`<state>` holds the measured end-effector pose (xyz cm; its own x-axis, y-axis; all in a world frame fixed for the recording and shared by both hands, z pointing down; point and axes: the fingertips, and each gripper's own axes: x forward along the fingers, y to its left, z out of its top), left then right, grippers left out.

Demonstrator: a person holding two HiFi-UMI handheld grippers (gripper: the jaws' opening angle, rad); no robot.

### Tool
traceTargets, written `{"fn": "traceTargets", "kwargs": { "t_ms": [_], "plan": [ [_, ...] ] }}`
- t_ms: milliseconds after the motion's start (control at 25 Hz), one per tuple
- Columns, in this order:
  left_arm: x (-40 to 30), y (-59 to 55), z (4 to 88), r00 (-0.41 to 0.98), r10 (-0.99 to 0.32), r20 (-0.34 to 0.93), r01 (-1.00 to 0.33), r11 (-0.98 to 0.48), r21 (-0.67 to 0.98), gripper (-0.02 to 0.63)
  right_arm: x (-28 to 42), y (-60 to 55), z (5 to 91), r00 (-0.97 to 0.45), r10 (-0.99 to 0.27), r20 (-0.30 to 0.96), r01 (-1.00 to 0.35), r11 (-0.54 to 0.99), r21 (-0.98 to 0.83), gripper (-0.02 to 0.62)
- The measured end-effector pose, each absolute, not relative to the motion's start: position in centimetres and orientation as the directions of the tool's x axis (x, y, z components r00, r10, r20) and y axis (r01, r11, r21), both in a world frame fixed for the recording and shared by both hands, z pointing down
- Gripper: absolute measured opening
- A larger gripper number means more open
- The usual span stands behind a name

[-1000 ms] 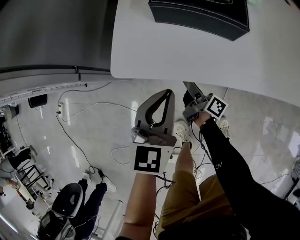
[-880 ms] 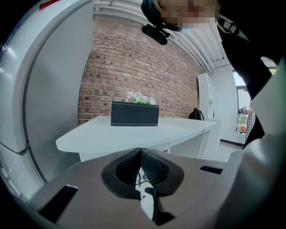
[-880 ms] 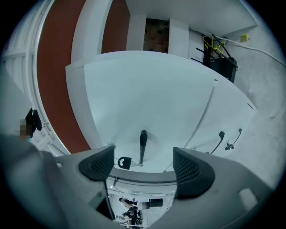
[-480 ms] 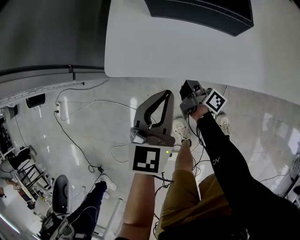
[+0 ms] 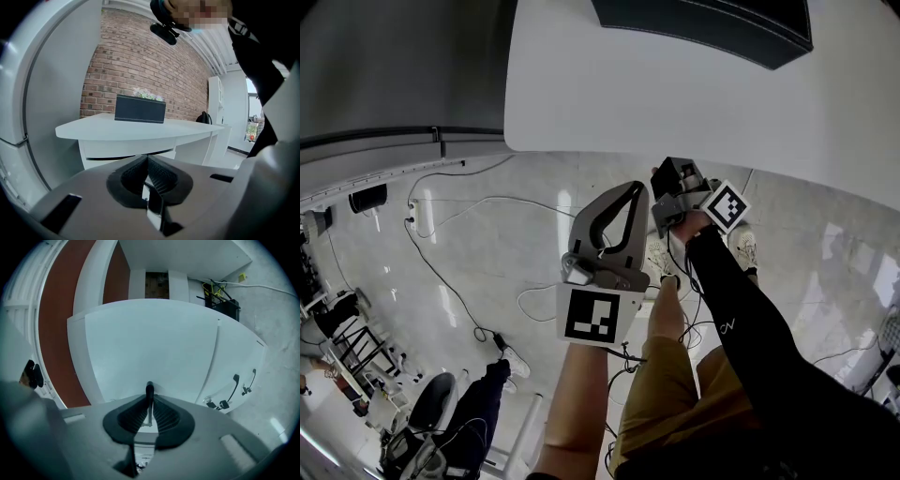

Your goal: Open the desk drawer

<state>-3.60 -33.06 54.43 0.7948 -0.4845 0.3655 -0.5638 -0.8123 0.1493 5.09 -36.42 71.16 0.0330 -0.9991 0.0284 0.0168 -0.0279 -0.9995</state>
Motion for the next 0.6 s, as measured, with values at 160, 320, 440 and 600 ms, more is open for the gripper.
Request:
{"fn": "traceTargets", "kwargs": {
  "t_ms": [160, 320, 440, 600],
  "plan": [
    [-2.7, -32.2, 54.5, 0.809, -0.465, 0.36, -0.54, -0.829, 0.142, 0.009, 5.3, -36.3, 71.2, 0.038, -0.998, 0.055, 0.004, -0.055, -0.998, 0.035],
    [-2.5, -31.3, 55.0, 0.814, -0.429, 0.391, -0.498, -0.862, 0.092, 0.009, 5.1, -36.2, 71.2, 0.042, -0.997, 0.059, 0.01, -0.058, -0.998, 0.033],
    [-2.5, -31.2, 54.8, 0.815, -0.431, 0.388, -0.499, -0.862, 0.091, 0.009, 4.9, -36.2, 71.1, 0.037, -0.997, 0.064, 0.019, -0.064, -0.998, 0.032],
    [-2.4, -31.3, 54.8, 0.816, -0.427, 0.389, -0.489, -0.869, 0.073, 0.009, 5.1, -36.3, 71.2, 0.034, -0.997, 0.068, 0.023, -0.067, -0.997, 0.031]
  ]
}}
